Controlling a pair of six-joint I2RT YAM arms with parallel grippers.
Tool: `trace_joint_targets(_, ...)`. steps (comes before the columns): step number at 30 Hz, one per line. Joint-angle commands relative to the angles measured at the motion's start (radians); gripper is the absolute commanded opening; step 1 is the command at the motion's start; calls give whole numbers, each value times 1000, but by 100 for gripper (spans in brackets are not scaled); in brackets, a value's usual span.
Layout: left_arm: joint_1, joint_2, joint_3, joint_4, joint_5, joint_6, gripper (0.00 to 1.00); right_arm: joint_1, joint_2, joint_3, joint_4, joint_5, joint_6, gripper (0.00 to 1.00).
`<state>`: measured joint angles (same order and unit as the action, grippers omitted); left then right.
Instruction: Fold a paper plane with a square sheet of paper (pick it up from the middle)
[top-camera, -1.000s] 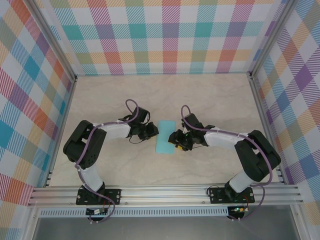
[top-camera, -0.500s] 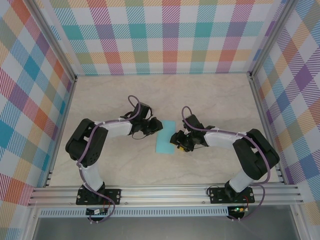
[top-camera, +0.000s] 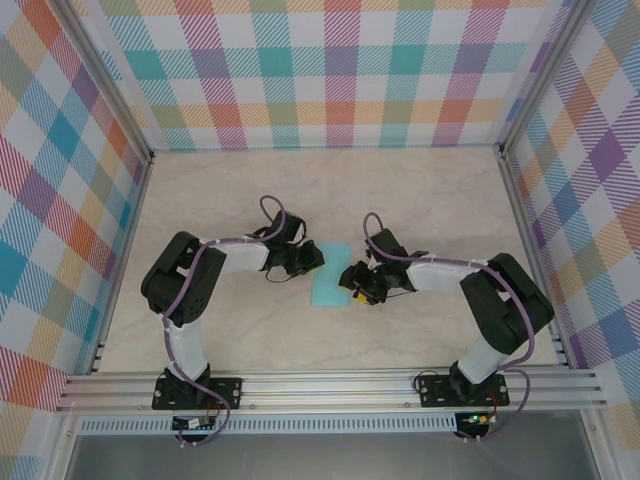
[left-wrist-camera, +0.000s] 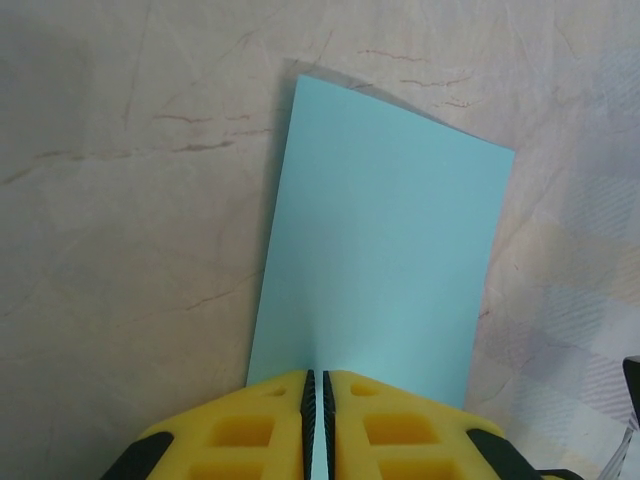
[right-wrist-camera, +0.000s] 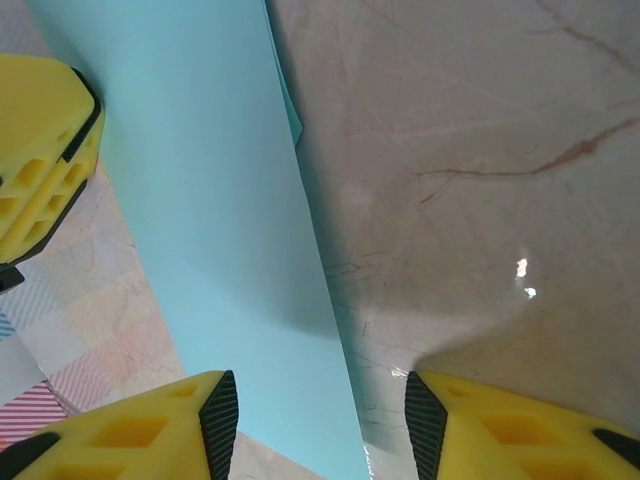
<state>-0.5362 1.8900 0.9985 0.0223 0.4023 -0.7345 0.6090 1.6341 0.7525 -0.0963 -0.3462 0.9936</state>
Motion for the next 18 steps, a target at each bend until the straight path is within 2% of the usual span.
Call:
trace_joint_targets(1, -8, 26, -3, -45, -25, 25, 14, 1, 36, 8, 73, -28, 13, 50)
trace_joint_targets(18, -8, 8, -11, -45, -15, 27, 14, -5, 19, -2, 140, -56, 29, 46)
